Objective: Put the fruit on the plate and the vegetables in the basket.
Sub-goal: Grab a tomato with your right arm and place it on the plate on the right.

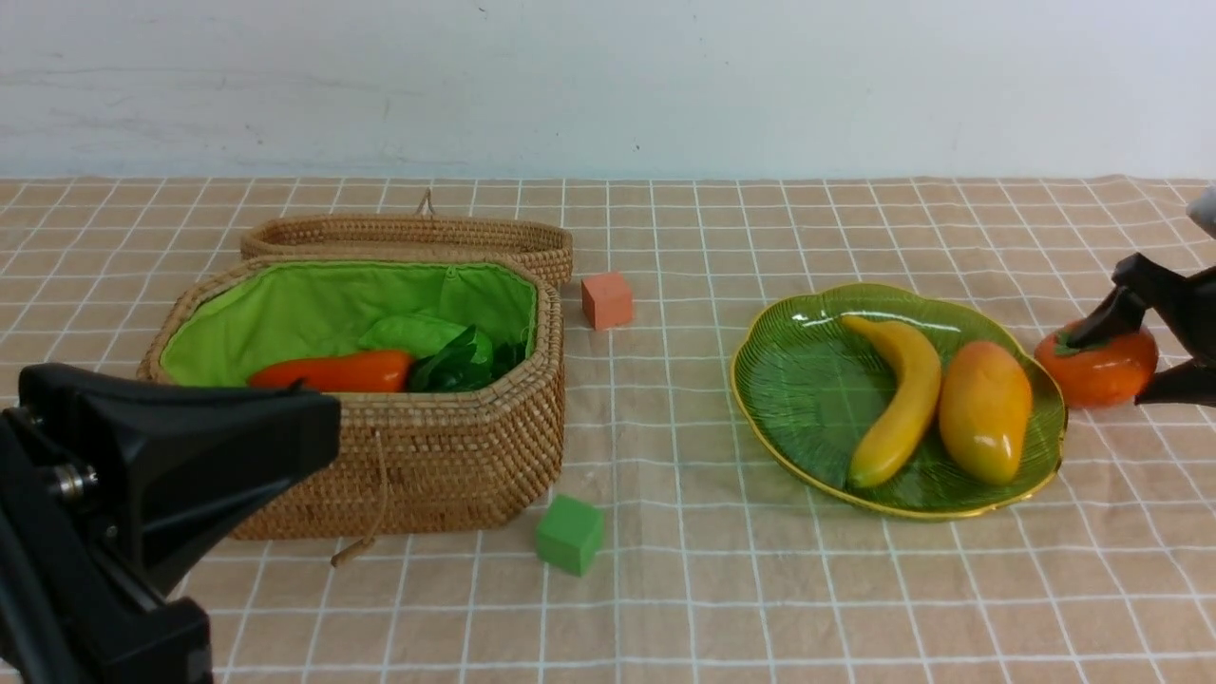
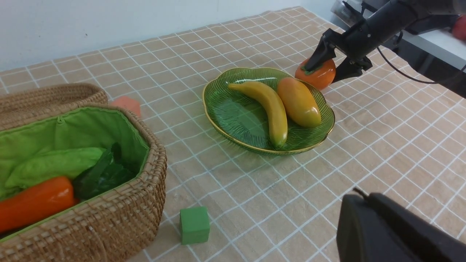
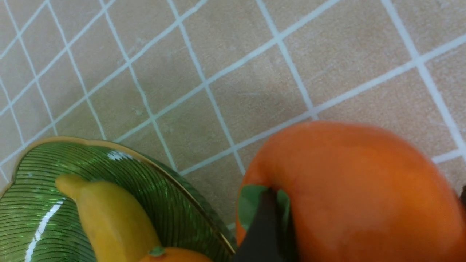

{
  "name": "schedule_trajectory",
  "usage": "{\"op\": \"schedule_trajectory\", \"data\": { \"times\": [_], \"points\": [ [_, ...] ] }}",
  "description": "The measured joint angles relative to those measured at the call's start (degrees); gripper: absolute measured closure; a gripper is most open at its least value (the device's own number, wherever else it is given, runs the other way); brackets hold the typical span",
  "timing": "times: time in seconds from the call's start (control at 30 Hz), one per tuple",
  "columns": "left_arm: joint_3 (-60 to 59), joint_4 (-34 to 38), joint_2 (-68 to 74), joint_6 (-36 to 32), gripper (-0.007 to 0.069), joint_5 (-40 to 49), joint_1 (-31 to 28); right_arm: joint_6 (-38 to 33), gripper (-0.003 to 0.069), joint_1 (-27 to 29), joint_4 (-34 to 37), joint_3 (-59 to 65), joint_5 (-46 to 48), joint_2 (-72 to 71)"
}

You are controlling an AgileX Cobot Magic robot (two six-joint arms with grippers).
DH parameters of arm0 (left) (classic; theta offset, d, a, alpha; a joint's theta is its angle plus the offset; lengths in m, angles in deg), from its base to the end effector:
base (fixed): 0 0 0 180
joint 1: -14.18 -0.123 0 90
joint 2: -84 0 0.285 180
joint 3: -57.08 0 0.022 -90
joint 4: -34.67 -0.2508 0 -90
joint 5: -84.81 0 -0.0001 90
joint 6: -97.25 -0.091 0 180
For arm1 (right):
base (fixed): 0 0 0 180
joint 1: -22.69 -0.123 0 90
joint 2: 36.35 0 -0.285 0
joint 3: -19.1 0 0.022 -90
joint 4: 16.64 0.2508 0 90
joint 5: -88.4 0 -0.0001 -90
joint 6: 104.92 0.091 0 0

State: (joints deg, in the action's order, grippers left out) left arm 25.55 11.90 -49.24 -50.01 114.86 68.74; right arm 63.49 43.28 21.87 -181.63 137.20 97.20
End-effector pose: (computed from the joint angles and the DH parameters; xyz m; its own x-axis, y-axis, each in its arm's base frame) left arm 0.0906 -0.0969 0.3778 -0.3122 0.0646 -0.9478 0.6382 0.7533 -0.1589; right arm 0.4554 -0.1255 0.1799 -0.7787 0.5538 -0.2948 0.3520 0.7746 0.5254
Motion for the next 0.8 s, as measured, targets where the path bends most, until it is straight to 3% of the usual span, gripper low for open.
{"op": "schedule_trajectory", "data": {
  "times": [0.03, 0.07, 0.13, 0.53, 0.63, 0.8],
  "points": [
    [0.0, 0.0, 0.0, 0.0, 0.0638, 0.0, 0.0, 0.0, 0.005, -0.12, 0.0, 0.0, -0.14, 0.0],
    [0.0, 0.0, 0.0, 0.0, 0.0638, 0.0, 0.0, -0.56, 0.0109, -0.43, 0.0, 0.0, -0.67, 0.0],
    [0.0, 0.0, 0.0, 0.0, 0.0638, 0.0, 0.0, -1.33, 0.0153, -0.58, 0.0, -0.07, -1.11, 0.0],
    [0.0, -1.87, 0.0, 0.0, 0.0638, 0.0, 0.0, 1.05, 0.015, -2.24, -7.54, -1.35, 7.34, -11.68],
    [0.0, -3.42, 0.0, 0.0, 0.0638, -0.05, 0.0, 1.48, 0.015, -11.2, -7.26, -1.8, 11.94, -15.56],
    [0.0, -3.94, 0.0, 0.0, 0.0638, -0.05, 0.0, 1.92, 0.015, -22.58, -9.49, -1.8, 9.23, -12.35]
  ]
}}
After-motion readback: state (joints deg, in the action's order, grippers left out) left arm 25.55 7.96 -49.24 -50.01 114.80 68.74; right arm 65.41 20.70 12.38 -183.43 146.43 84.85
